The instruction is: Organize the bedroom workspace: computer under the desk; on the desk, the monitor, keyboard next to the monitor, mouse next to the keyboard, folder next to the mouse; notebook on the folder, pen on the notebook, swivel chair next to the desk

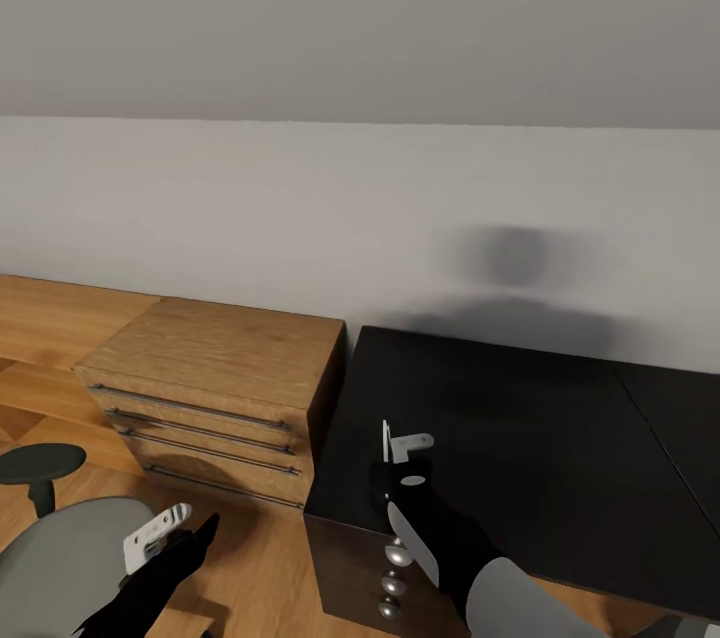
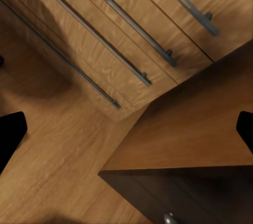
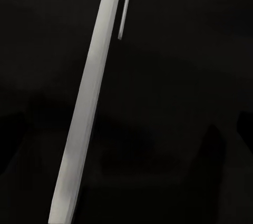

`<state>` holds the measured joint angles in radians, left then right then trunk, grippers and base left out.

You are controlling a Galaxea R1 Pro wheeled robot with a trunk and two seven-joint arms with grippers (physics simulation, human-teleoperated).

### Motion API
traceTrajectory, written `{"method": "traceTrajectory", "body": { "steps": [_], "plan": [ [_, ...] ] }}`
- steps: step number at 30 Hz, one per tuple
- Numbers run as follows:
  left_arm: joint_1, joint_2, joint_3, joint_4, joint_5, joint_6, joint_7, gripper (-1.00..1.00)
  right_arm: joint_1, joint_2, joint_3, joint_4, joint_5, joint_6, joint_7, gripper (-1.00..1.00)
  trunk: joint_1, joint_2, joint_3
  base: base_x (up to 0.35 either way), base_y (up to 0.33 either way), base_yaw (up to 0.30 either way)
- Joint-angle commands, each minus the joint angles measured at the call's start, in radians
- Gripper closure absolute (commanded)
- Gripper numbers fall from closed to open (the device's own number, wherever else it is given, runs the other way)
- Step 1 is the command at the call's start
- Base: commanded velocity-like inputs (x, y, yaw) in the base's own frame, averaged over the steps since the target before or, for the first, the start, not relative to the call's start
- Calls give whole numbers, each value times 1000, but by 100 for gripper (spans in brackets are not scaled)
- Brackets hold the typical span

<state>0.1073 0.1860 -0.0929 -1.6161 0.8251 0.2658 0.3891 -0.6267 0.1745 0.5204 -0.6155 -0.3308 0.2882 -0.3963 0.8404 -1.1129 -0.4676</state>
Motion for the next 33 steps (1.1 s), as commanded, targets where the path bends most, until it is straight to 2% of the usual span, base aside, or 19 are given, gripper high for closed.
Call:
{"method": "traceTrajectory", "body": {
  "steps": [1,8,9,28,32,33],
  "plan": [
    [0,1,-1,-2,8,1,8,-100,-1,0,3,6,-4,9,-9,-100,0,-1,-1,0,0,0],
    [0,1,-2,-2,8,1,8,-100,-1,0,1,6,-4,9,-9,-100,0,-1,-1,0,0,0],
    [0,0,-2,-2,8,1,8,-100,-1,0,1,6,-4,9,-9,100,0,-1,-1,0,0,0],
    [0,0,-3,-2,8,3,7,-100,-1,0,1,5,-5,17,-9,100,0,-1,-1,0,0,0],
    [0,0,-4,-2,8,3,7,-100,-1,0,-4,4,-62,46,-9,100,0,-1,-1,0,0,0],
    [0,0,-5,-2,8,3,7,-100,-1,0,-6,1,-90,56,-9,100,0,-1,-1,0,0,0]
  ]
}}
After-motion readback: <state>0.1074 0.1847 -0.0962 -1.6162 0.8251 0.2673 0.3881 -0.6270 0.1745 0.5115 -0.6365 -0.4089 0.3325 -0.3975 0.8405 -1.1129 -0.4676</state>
